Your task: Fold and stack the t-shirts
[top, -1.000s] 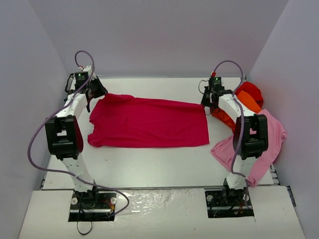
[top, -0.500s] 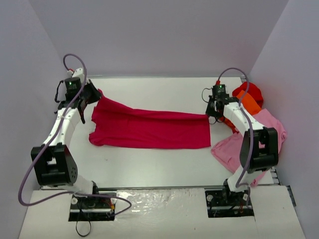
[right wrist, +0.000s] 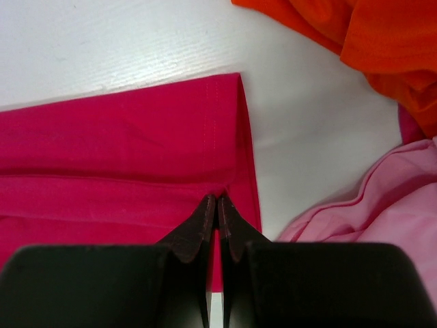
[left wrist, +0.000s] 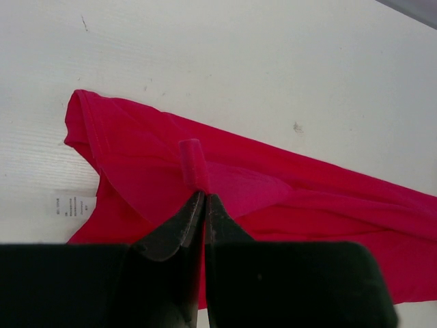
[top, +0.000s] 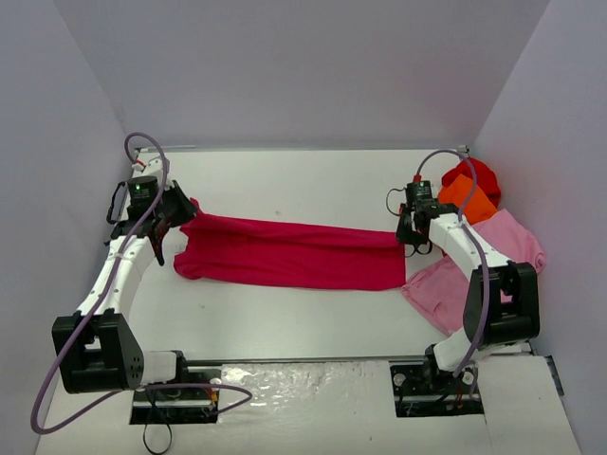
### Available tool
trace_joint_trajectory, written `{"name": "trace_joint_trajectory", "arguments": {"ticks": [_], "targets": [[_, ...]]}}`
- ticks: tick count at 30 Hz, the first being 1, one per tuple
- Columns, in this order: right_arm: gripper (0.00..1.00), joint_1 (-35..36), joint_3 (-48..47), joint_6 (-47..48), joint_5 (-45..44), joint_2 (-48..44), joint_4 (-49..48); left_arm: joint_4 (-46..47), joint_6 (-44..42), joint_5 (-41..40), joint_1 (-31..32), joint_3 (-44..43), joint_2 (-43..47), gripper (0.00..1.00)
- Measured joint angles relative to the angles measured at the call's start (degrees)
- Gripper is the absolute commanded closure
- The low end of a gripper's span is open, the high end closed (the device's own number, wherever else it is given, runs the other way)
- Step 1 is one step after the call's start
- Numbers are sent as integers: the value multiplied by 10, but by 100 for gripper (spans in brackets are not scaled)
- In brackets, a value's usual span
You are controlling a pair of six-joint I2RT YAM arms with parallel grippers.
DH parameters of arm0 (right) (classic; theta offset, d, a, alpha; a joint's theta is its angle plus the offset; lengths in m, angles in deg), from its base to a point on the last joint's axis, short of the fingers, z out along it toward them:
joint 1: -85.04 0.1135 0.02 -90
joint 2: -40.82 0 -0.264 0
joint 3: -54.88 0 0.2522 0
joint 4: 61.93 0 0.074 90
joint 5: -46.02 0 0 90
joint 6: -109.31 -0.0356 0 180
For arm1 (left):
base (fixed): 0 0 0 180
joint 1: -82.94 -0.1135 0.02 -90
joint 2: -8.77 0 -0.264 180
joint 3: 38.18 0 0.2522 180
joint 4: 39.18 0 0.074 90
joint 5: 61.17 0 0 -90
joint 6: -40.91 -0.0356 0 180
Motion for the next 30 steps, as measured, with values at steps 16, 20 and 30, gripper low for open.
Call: {"name": "trace_joint_trajectory", "arguments": {"ticks": [16,20,30], "targets": [[47,7,21,-15,-18,-17,10,-13,0,-9,8,0,2,3],[45,9,4,-30,-17,-35,19,-25,-1,-15,10,-2,7,3],[45,106,-175,-69,168,100,-164,-57,1,-6,11,-26,65,3]]}}
